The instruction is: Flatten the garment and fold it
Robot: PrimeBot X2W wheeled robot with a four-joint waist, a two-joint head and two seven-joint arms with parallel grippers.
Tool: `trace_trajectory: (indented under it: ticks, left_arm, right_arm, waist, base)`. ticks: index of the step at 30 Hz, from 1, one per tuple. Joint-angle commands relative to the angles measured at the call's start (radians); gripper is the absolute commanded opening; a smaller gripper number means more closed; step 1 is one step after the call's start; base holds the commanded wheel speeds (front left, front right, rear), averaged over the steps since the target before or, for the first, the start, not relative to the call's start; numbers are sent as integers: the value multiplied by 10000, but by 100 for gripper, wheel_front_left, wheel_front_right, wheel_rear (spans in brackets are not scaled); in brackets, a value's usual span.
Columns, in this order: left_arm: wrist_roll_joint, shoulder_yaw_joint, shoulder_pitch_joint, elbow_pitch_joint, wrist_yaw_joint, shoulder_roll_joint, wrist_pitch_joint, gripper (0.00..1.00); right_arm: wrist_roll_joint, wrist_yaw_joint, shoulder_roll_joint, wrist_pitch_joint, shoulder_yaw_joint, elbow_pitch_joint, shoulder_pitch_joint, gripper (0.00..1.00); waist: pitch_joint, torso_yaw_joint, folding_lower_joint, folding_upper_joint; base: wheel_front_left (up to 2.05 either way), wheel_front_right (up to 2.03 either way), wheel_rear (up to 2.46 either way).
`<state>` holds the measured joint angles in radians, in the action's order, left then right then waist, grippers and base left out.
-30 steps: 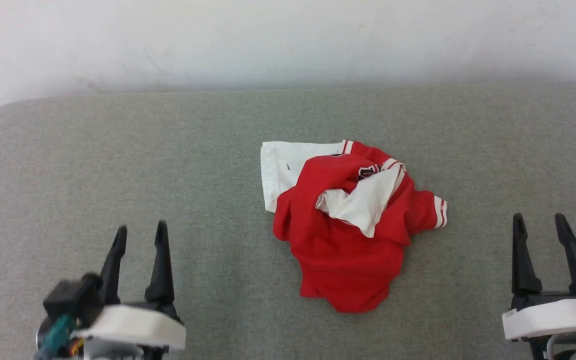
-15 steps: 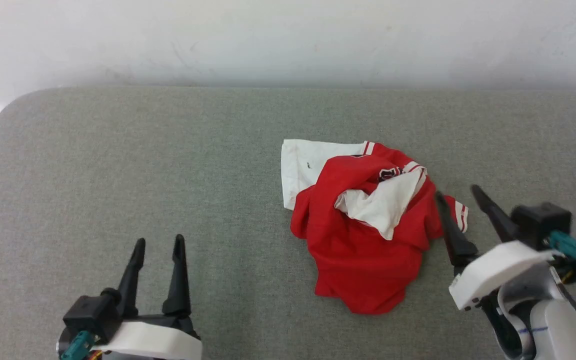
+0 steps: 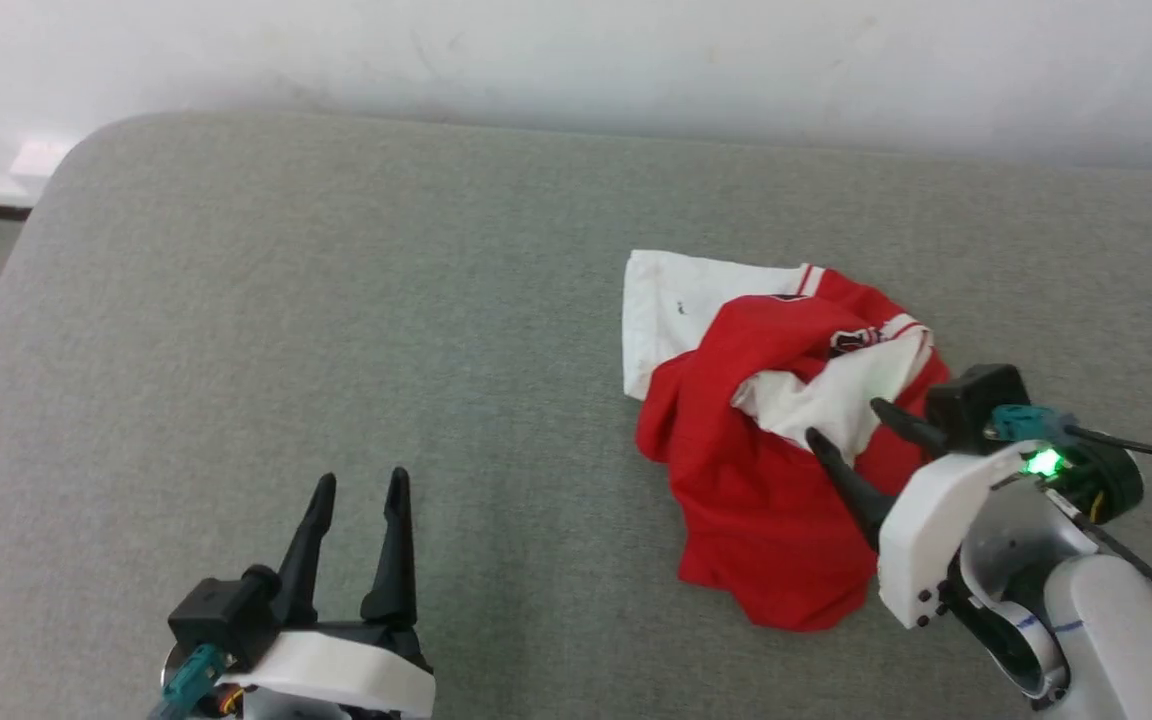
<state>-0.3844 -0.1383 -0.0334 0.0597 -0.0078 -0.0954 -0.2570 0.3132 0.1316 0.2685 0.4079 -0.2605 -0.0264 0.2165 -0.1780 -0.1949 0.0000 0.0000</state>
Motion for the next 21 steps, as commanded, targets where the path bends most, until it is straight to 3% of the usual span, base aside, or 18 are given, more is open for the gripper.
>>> trace_trajectory:
  ticks: [1,7,8,10,21]
  left_arm:
    - [87,49,176,84,-105,83,-47,100]
    - [177,126,366,370,-346,282,-47,100]
    - [182,145,391,402,-377,305,-47,100]
    - [202,209,426,448,-419,341,-47,100]
    - [320,560,336,555,-477,430,-47,100]
  right_arm:
    - [67,-9,64,99,-150,-134,222,100]
    - [-146,-9,148,500,-561,-1056,599,100]
    - [-217,-9,117,509,-521,-1171,637,60]
    - [-327,-9,-26,373,-327,-1252,718,0]
    - [-892,-9,-84,-314,1136,-159,853,0]
  waist:
    - [-190,-267,0,0]
    - [-375,-586,0,0]
    - [-393,-618,0,0]
    - [-437,-630,0,0]
    - [-98,301,0,0]
  base:
    - [0,0,0]
    - [0,0,0]
    - [0,0,0]
    - [0,0,0]
    - [0,0,0]
